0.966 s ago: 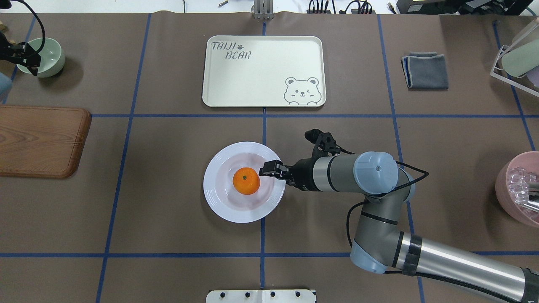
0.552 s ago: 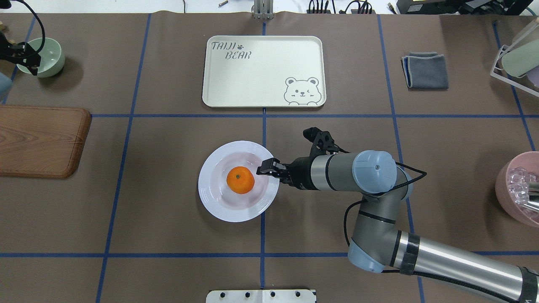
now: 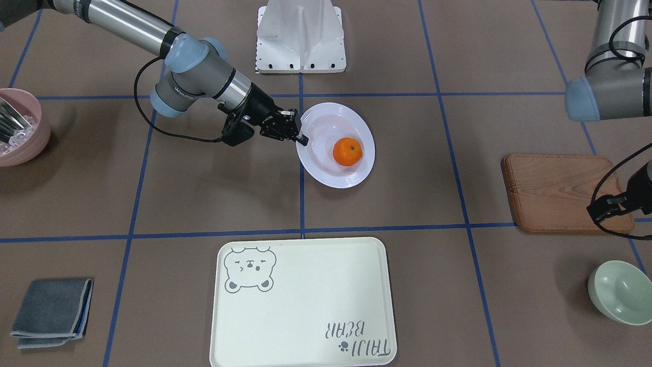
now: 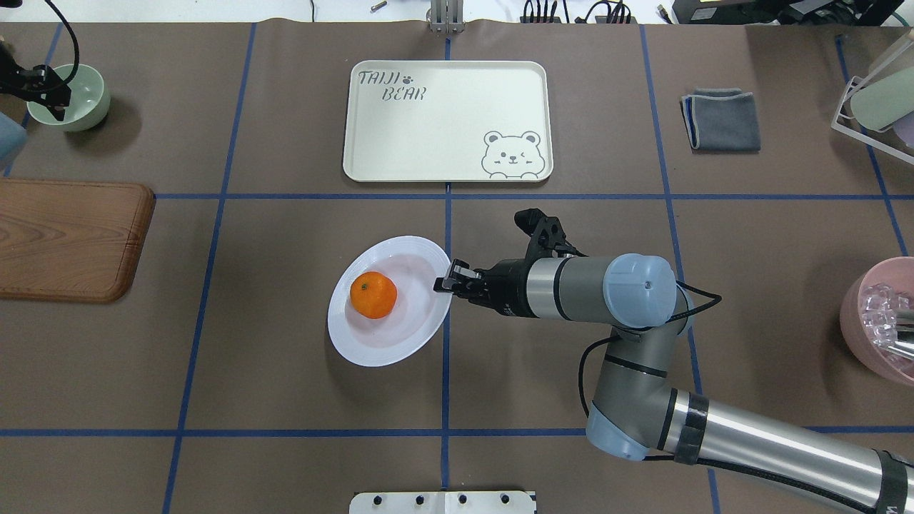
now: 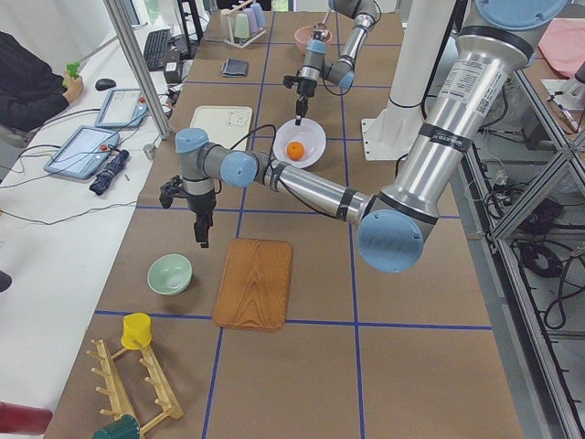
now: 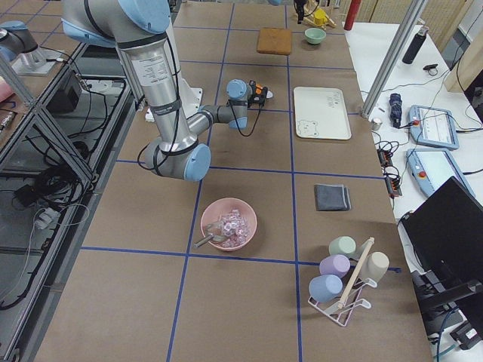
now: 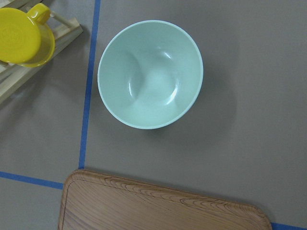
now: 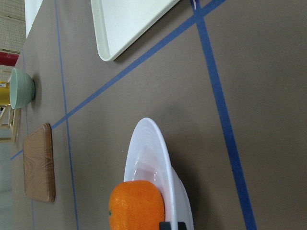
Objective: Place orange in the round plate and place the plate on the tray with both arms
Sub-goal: 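Lift the plate with the right gripper and carry it onto the cream tray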
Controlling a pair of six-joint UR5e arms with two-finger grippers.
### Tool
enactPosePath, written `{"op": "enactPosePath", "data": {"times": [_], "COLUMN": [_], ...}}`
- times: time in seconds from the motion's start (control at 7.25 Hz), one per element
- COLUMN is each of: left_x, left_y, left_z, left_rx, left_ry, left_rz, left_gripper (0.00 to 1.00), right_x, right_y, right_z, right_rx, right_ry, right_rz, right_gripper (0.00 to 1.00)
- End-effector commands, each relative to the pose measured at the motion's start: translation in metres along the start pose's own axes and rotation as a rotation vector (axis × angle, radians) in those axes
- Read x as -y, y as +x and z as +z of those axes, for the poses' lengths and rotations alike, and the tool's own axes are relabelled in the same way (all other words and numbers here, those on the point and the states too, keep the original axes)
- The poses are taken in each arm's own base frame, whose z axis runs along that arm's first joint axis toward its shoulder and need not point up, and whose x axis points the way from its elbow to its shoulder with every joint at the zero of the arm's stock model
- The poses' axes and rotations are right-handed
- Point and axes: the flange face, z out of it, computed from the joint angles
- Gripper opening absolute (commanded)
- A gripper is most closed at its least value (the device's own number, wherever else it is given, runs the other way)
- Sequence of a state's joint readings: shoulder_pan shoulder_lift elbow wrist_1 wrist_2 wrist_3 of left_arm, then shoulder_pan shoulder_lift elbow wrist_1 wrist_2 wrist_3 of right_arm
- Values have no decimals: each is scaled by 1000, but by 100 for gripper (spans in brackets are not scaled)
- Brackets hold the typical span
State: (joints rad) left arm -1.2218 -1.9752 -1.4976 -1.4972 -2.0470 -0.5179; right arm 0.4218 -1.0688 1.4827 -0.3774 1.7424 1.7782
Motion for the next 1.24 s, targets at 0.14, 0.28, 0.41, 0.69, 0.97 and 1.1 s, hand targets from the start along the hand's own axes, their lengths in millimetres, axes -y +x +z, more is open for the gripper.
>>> {"op": "enactPosePath", "data": {"times": [0.14,0.28,0.41,0.69,0.97,1.1], "left_x": [1,1,1,1,5,5], "left_y": [-1,-1,-1,1,6,6], "left_z": [-1,-1,0,-1,-8,-7], "left_rx": [8,8,9,9,10,11], "left_ry": [7,7,5,8,21,19], "left_rz": [-1,-1,-1,1,5,6], "left_gripper": [98,98,98,98,98,98], "right_x": [0,8,23,72,129,157], "right_y": [-24,-29,-39,-49,-60,-74], "right_z": [-13,-18,-24,-41,-58,-32], "right_rx": [80,91,107,125,107,87], "right_ry": [18,35,59,189,353,419], "right_rz": [18,39,41,59,146,167], "right_gripper": [0,0,0,0,0,0]}}
